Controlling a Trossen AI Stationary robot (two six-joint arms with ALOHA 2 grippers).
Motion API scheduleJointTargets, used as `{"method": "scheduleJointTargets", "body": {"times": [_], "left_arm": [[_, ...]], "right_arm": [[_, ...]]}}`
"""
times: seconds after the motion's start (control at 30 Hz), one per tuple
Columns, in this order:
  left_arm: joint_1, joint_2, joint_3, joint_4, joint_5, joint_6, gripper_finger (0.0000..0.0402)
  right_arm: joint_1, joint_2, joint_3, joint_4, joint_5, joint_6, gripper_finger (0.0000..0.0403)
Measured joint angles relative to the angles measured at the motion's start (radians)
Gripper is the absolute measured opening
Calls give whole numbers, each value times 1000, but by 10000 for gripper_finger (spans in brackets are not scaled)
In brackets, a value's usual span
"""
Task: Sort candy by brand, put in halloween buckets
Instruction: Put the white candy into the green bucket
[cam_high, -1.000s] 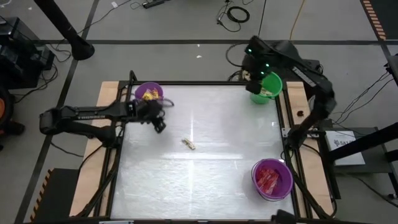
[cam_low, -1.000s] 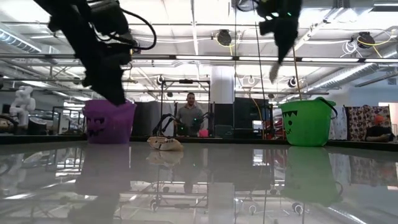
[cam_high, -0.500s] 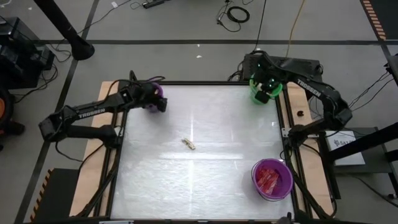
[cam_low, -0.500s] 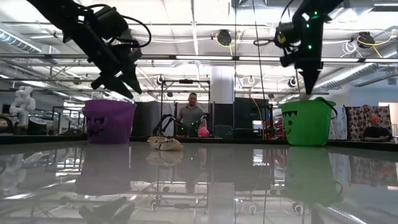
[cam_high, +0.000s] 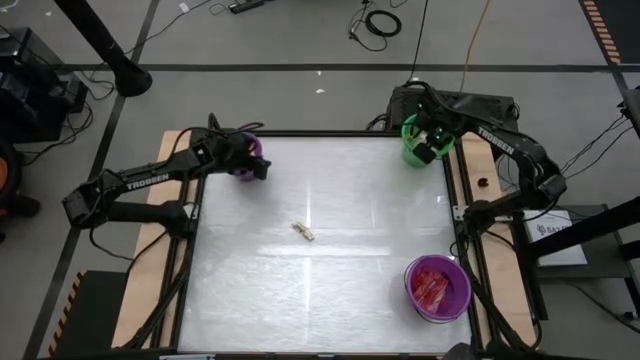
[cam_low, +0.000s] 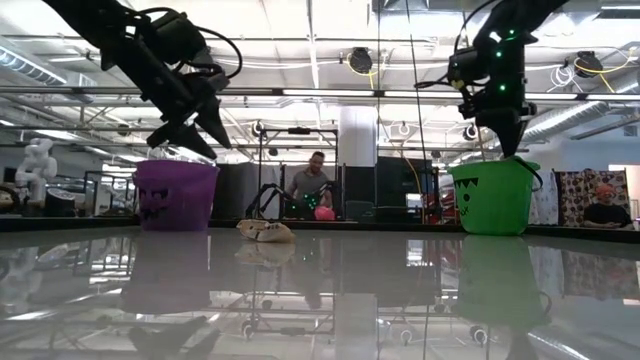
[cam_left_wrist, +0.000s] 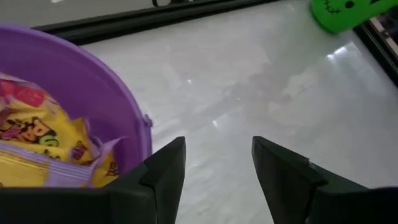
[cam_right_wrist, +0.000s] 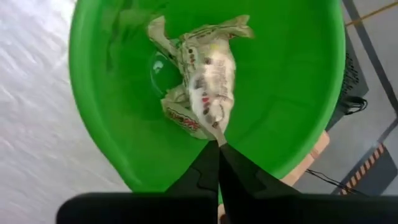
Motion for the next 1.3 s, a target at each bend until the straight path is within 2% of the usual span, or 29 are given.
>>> {"method": "scheduleJointTargets", "body": {"times": [0.2, 0.43, 0.57, 0.8, 0.9, 1.03, 1.1, 1.17, 1.3], "left_arm": [[-1, 0, 0, -1, 93, 104, 191], [-26, 0, 0, -2, 136, 155, 191], [-46, 0, 0, -23, 196, 189, 191], [-87, 0, 0, -86, 202, 226, 191], [-100, 0, 0, -109, 203, 235, 191], [-112, 0, 0, -134, 199, 244, 191], [-120, 0, 0, -143, 183, 257, 191], [-126, 0, 0, -144, 179, 268, 191], [-132, 0, 0, -143, 169, 317, 191]], "right_arm": [[-5, 0, 0, 11, 72, 51, 17], [-19, 0, 9, 3, 72, 97, 71], [-19, 0, 54, -36, 71, 105, 108], [-16, 0, 197, -67, 57, 156, 149], [-16, 0, 263, -58, -70, 185, 151], [17, 0, 292, 10, -403, 210, 147], [55, 1, 291, 47, -535, 210, 146], [108, 0, 278, 98, -606, 209, 146], [229, 2, 255, 181, -638, 209, 146]]}}
